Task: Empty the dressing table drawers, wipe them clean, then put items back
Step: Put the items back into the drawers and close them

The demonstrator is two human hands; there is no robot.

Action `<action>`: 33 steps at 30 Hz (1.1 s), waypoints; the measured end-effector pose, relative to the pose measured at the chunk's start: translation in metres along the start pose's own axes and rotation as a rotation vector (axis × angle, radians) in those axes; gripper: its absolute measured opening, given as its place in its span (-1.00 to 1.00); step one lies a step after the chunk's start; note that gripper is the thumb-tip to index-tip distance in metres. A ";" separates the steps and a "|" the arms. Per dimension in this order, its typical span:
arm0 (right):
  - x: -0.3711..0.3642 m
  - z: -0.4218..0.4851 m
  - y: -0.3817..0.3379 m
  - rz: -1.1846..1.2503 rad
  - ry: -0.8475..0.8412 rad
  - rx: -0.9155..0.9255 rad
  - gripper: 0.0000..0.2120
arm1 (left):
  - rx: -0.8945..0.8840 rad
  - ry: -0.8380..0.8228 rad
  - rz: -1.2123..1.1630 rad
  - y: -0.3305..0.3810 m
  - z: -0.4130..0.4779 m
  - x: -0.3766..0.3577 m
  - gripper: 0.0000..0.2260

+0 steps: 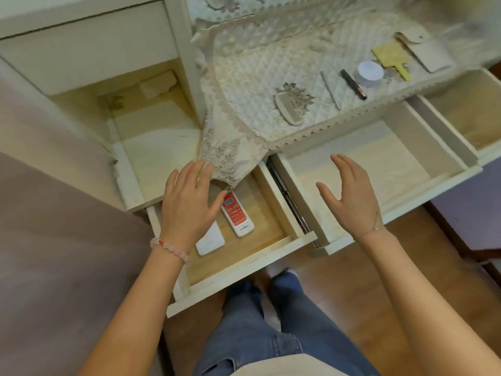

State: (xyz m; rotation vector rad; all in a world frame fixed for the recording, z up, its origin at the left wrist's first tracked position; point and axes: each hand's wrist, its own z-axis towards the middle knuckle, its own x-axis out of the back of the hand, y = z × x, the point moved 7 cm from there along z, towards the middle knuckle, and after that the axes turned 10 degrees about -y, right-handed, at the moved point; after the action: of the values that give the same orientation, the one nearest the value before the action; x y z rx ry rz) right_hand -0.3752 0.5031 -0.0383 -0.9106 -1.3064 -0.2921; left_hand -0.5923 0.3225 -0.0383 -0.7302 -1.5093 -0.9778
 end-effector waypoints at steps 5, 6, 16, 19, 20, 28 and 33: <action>0.028 -0.021 0.038 -0.006 0.063 -0.090 -0.43 | -0.065 0.028 0.016 0.038 0.011 0.007 -0.47; 0.035 -0.026 0.048 0.004 0.080 -0.109 -0.43 | -0.075 0.029 0.021 0.047 0.014 0.008 -0.47; 0.080 -0.077 0.153 0.000 0.068 -0.136 -0.38 | -0.099 0.033 0.034 0.177 0.023 -0.009 -0.49; 0.091 -0.086 0.183 -0.004 0.032 -0.111 -0.37 | -0.102 0.037 0.051 0.219 0.024 -0.020 -0.50; 0.095 -0.089 0.192 -0.006 0.021 -0.104 -0.37 | -0.099 0.035 0.051 0.232 0.025 -0.023 -0.49; 0.122 -0.087 0.251 0.022 0.022 -0.090 -0.38 | -0.116 0.042 0.082 0.305 0.042 -0.033 -0.46; 0.131 -0.061 0.275 0.023 0.030 -0.075 -0.38 | -0.121 0.015 0.092 0.327 0.072 -0.040 -0.45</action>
State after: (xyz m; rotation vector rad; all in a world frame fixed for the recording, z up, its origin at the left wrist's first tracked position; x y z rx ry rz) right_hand -0.1151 0.6725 -0.0305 -0.9802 -1.2640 -0.3374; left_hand -0.3356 0.5400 -0.0192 -0.8687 -1.4006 -1.0089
